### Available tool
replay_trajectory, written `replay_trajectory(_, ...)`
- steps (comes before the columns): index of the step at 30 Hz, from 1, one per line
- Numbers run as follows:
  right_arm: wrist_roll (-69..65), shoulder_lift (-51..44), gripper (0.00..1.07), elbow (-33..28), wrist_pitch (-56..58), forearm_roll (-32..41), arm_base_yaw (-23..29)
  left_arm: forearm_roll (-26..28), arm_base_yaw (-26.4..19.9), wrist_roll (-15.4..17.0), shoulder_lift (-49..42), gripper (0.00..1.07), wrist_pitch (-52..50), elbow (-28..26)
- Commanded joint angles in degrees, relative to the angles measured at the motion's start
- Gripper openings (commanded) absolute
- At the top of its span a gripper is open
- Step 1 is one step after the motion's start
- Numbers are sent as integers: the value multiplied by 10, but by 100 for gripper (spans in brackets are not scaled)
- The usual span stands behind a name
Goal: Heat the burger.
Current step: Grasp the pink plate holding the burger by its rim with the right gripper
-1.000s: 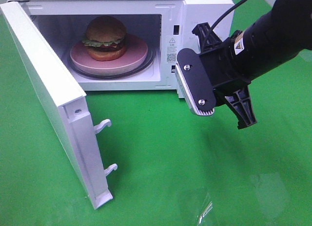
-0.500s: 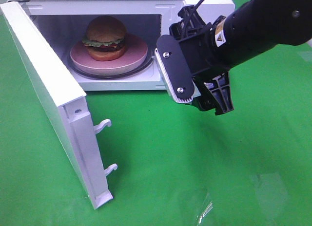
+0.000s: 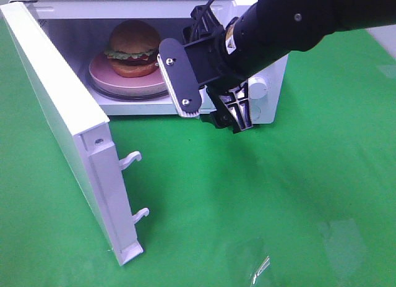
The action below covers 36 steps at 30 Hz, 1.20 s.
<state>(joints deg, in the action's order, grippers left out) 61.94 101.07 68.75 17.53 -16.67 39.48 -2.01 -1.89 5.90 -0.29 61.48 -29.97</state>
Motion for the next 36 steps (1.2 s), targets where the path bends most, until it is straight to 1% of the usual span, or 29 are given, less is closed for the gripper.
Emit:
replay_trajectory(1,-17,33,91,32,-7,-2,1,1,-1,1,-10,94,-1,1)
replay_trajectory(2,-17,48,91,44,-8,-2,1,1,-1,1,-10,94,-1,1)
replay_trajectory(5,-18,56,91,52,-9,-2,1,1,-1,1,-10,94,-1,1)
replay_trajectory(6,-28,80,91,73,-10,-2,1,1,-1,1,-10,94,-1,1)
replay_trajectory(11,-34,100,91,92,-14,-3,1,1,-1,1,-10,94,-1,1)
replay_trajectory(13,-40,129,91,119,-20,-3,1,1,-1,1,-10,94,-1,1)
replay_trajectory(14,-40,129,91,119,-20,-3,1,1,-1,1,-10,94,-1,1)
replay_trajectory(15,-44,145,91,133,-22,-3,1,1,-1,1,-10,94,-1,1)
replay_trajectory(18,-47,154,90,143,-22,-3,1,1,-1,1,-10,94,-1,1)
replay_trajectory(19,-51,170,90,162,-20,-3,1,1,-1,1,-10,94,-1,1)
replay_trajectory(20,-51,170,90,162,-20,-3,1,1,-1,1,-10,94,-1,1)
replay_trajectory(22,-53,199,89,189,-19,-5,1,1,-1,1,-10,94,-1,1)
replay_trajectory(23,-53,199,89,189,-19,-5,1,1,-1,1,-10,94,-1,1)
replay_trajectory(26,-53,224,88,217,-19,-6,-1,1,-1,1,-10,94,-1,1)
replay_trajectory(27,-53,224,88,217,-19,-6,-1,1,-1,1,-10,94,-1,1)
replay_trajectory(29,-53,239,88,235,-19,-18,-1,1,-1,1,-10,94,-1,1)
replay_trajectory(36,-57,270,87,274,-19,-18,-1,1,-1,1,-10,94,-1,1)
